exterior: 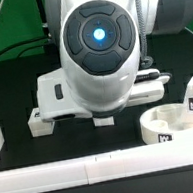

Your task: Assemble stool

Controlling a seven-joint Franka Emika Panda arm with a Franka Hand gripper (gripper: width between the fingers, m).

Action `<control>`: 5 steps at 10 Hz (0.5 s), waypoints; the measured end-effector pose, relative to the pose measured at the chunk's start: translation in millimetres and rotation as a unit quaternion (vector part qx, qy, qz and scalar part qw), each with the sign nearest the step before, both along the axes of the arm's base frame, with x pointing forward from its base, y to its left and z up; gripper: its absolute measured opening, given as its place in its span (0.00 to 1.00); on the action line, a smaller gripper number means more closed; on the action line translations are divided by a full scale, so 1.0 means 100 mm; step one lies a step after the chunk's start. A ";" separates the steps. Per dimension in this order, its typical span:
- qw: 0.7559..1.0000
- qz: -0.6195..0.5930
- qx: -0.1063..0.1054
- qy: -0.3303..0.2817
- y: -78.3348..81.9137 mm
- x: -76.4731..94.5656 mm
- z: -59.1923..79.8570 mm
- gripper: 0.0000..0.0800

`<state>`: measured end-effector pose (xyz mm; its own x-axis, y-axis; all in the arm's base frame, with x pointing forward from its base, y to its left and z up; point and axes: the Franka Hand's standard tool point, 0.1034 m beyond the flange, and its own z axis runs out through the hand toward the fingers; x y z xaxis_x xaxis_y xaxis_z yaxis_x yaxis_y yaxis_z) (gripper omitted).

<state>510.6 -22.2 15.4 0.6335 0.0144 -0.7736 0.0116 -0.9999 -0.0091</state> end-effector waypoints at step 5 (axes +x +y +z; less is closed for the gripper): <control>0.999 -0.026 -0.011 -0.045 0.29 0.36 0.80 0.41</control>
Offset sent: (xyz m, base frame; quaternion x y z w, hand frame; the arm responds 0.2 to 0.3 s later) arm 0.0356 0.0302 0.0897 -0.0244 0.0751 0.0478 0.9957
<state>546.6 7.1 95.3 0.6995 -0.0379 -0.7136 -0.0415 -0.9991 0.0124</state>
